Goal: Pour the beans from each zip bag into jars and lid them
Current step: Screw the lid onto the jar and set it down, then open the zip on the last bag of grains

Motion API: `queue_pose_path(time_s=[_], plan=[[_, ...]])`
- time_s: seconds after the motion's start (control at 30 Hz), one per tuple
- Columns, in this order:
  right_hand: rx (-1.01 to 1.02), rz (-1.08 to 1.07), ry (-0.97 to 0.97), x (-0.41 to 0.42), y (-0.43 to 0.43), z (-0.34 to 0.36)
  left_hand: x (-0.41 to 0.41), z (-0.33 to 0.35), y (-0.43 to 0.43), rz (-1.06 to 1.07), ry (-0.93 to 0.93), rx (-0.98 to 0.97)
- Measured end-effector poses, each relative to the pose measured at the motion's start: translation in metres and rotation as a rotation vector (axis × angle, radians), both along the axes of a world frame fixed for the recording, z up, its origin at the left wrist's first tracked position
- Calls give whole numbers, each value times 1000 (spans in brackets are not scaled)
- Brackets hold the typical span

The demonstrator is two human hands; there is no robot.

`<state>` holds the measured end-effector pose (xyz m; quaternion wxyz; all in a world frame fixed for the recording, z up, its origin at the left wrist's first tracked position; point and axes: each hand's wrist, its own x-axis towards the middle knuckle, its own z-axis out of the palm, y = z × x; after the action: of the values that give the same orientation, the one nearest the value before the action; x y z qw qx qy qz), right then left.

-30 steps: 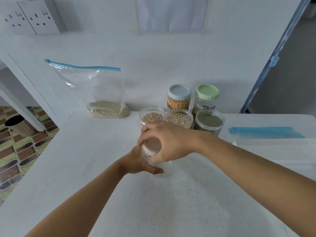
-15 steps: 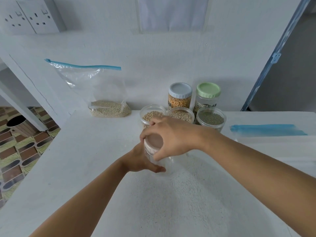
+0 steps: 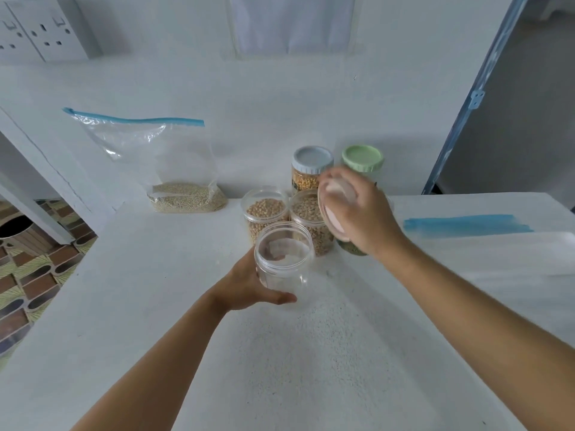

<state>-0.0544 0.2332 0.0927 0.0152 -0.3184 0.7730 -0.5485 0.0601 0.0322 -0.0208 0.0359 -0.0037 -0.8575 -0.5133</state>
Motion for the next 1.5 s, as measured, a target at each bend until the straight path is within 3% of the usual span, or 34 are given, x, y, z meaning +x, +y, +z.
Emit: queue_pose_path(time_s=[0.13,0.33,0.57,0.7,0.87,1.03,1.13,1.23,1.33,1.5], plan=[[85,-130,-105,9,30,-78,8,-13,10,126,20,23],[274,-150,-204,0,48,-138,1,-16,19,103,0,50],[608,-158,200,-16,69,-165,-11,-13,44,49,-11,143],[584,-203,221,-12,69,-163,-12,-10,47,31,-28,158],[246,-259,81,-5,56,-120,-10,6,45,-42,-71,183],[-55,-142,47,3,29,-41,8,51,19,26,34,321],[-67,-77,120,2,4,-6,17,85,-4,161,179,400],[-46,-4,187,3,-32,24,23,118,-31,426,332,357],[41,120,232,12,-79,49,34,142,-66,614,384,246],[198,207,503,19,-179,65,44,167,-141,775,371,-87]])
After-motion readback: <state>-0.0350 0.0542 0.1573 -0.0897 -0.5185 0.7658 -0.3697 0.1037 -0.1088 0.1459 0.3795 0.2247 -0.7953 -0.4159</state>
